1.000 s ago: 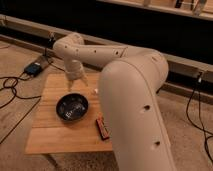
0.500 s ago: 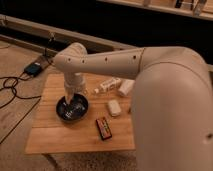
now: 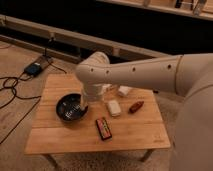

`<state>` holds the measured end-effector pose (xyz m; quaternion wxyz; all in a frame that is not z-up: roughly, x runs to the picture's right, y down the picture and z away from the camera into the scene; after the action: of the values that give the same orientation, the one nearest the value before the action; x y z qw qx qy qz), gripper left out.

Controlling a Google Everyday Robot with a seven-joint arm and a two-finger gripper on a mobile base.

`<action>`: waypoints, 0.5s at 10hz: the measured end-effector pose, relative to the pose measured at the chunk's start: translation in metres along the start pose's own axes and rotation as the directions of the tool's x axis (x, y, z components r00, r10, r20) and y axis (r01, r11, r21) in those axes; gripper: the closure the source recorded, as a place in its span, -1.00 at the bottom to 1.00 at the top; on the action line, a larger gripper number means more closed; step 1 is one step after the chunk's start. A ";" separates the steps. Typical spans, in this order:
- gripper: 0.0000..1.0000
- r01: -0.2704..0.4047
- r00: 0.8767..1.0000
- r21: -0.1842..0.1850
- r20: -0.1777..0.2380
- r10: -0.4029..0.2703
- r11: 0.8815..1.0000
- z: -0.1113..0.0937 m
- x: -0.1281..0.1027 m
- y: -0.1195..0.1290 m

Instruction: Move the arm in a circular motion

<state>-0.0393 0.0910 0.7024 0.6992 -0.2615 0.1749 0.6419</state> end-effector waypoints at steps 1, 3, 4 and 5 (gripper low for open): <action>-0.30 -0.046 0.999 0.013 0.003 0.046 0.999 -0.001 0.003 -0.024; -0.30 -0.117 0.993 0.025 0.016 0.117 0.993 -0.005 -0.002 -0.064; -0.30 -0.145 0.989 0.028 0.025 0.144 0.989 -0.007 -0.009 -0.086; -0.30 -0.163 0.986 0.029 0.030 0.162 0.986 -0.009 -0.015 -0.103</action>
<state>0.0616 0.0695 0.7185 0.6511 -0.2264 0.1961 0.6974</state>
